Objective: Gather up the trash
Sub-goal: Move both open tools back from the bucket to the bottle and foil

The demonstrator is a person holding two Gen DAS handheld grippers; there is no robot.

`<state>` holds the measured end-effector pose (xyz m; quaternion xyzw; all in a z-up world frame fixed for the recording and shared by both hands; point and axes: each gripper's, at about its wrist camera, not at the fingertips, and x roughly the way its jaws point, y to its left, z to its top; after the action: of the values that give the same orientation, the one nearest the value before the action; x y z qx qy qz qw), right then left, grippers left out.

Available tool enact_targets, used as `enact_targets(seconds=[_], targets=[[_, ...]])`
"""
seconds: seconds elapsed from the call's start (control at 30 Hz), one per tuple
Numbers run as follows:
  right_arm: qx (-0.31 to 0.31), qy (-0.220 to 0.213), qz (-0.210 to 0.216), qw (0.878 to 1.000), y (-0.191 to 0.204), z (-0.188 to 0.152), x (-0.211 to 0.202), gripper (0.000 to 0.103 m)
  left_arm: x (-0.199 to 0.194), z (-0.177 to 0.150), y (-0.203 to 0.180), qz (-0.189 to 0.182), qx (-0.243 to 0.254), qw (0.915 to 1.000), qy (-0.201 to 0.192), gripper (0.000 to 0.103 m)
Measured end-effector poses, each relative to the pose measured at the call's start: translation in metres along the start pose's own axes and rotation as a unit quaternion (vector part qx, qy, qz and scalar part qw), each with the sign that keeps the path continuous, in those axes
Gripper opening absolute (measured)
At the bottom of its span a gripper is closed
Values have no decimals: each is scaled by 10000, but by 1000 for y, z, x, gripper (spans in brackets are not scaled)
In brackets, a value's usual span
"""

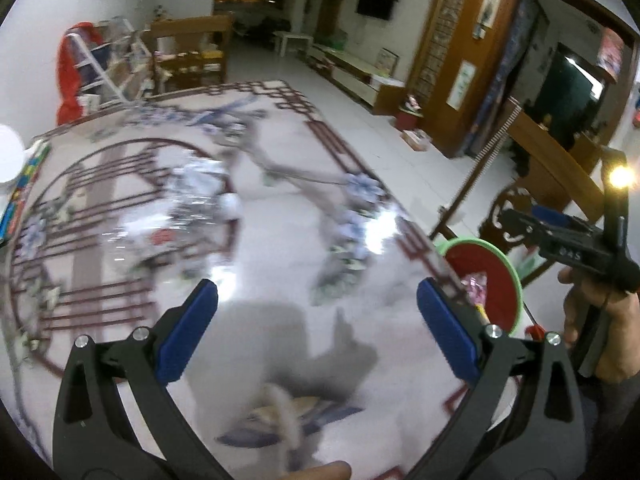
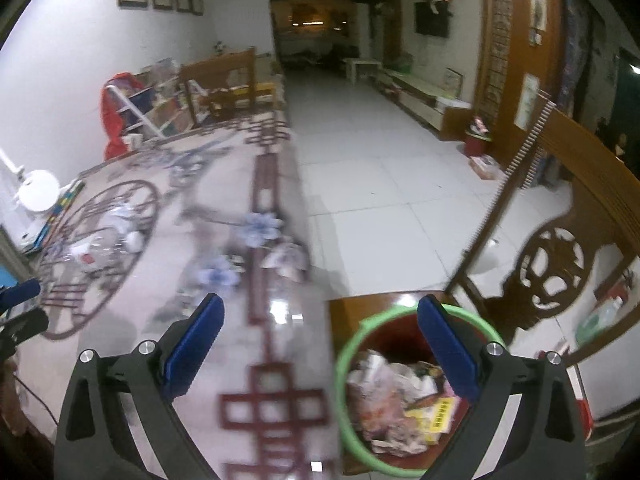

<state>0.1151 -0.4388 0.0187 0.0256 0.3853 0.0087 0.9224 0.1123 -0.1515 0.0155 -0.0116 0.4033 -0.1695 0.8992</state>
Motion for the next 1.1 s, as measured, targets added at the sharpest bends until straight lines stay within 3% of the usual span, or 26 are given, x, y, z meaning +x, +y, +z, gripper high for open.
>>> enact_targets(seconds=[0.37,0.67,1.1], targets=[[-725,114,632,9953,110,16,18,94,-30,-14,91,595,-503,9969,-70,97],[-1086,285,1030,9883,165,19,40,94,-30,-13,125,759,-653,9950,-29,97],[-1347,516,1131,9831,178,33,71,94,41,22,135,867,333,9942,551,97]])
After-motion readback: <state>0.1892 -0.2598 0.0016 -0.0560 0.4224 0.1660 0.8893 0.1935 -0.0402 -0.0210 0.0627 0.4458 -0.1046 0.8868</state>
